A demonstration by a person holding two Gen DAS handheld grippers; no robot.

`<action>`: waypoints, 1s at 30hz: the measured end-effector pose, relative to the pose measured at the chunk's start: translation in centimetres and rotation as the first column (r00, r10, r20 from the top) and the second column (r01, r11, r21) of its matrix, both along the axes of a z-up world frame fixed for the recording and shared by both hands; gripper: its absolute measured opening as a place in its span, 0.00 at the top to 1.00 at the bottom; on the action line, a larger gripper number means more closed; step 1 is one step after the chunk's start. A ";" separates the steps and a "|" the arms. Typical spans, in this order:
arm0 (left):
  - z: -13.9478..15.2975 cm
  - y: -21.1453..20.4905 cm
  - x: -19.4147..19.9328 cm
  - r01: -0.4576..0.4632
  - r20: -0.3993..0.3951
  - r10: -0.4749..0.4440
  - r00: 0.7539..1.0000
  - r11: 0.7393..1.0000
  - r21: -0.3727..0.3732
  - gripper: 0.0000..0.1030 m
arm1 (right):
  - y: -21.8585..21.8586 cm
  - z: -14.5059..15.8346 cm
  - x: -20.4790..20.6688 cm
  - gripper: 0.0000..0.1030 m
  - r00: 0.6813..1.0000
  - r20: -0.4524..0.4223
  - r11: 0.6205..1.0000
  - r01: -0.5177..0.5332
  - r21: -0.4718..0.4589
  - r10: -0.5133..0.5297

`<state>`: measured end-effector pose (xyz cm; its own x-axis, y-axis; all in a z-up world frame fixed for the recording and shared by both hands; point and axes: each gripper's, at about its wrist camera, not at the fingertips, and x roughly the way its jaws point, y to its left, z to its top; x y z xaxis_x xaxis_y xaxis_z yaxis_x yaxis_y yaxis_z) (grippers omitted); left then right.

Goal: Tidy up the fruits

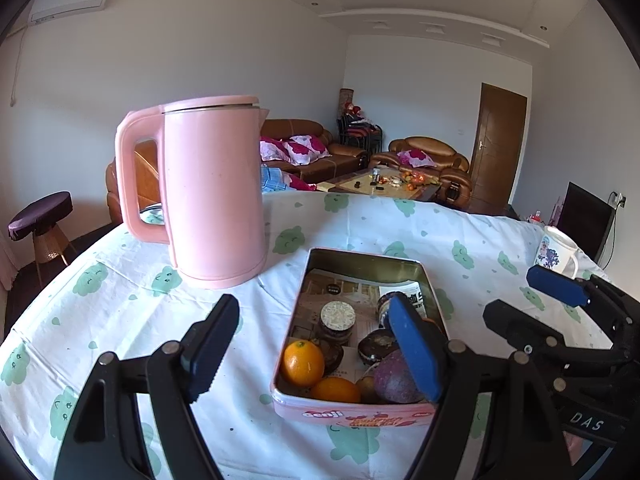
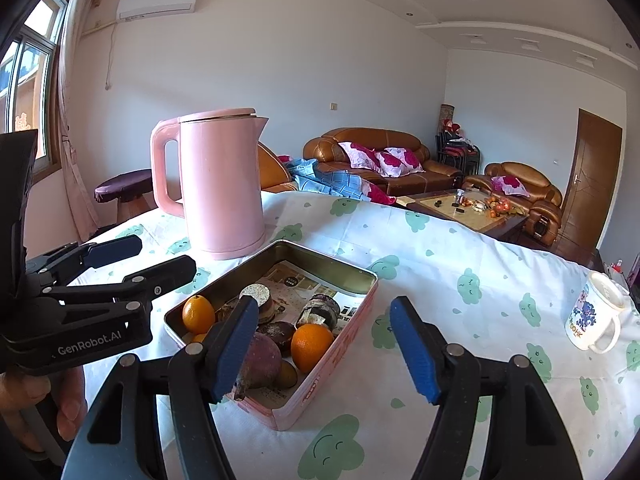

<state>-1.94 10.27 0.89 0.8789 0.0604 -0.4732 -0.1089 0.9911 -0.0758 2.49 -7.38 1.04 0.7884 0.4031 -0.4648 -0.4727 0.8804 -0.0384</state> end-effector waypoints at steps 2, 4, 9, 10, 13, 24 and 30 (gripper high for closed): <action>0.1 -0.1 -0.1 0.001 0.003 -0.001 1.000 1.000 0.001 0.23 | -0.2 0.2 -0.1 0.32 1.000 0.002 1.000 0.003 0.004 -0.003; 0.2 -0.2 -0.2 0.001 0.005 -0.002 1.000 1.000 0.004 0.23 | -0.4 0.2 -0.1 0.32 1.000 0.003 1.000 0.006 0.007 -0.006; 0.3 -0.6 -0.3 0.008 0.006 -0.008 1.000 1.000 0.015 0.23 | -0.8 0.1 -0.1 0.32 1.000 0.001 1.000 0.013 0.014 -0.013; 0.3 -0.7 -0.3 0.010 0.005 -0.010 1.000 1.000 0.015 0.23 | -0.9 0.1 -0.2 0.32 1.000 0.002 1.000 0.015 0.014 -0.015; 0.4 -0.7 -0.4 0.011 0.005 -0.012 1.000 1.000 0.018 0.23 | -1.0 0.1 -0.2 0.31 1.000 0.003 1.000 0.016 0.016 -0.016; 0.4 -0.8 -0.4 0.013 0.007 -0.013 1.000 1.000 0.022 0.20 | -1.6 0.3 -0.4 0.31 1.000 0.007 0.999 0.024 0.026 -0.024; 0.7 -0.9 -0.6 0.014 0.016 -0.014 1.000 0.999 0.030 0.15 | -1.6 0.3 -0.4 0.31 1.000 0.007 0.999 0.025 0.027 -0.025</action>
<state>-2.54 9.35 1.64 0.8874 0.0618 -0.4568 -0.0942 0.9944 -0.0483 2.11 -9.03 1.33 0.8017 0.3955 -0.4481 -0.4504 0.8927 -0.0178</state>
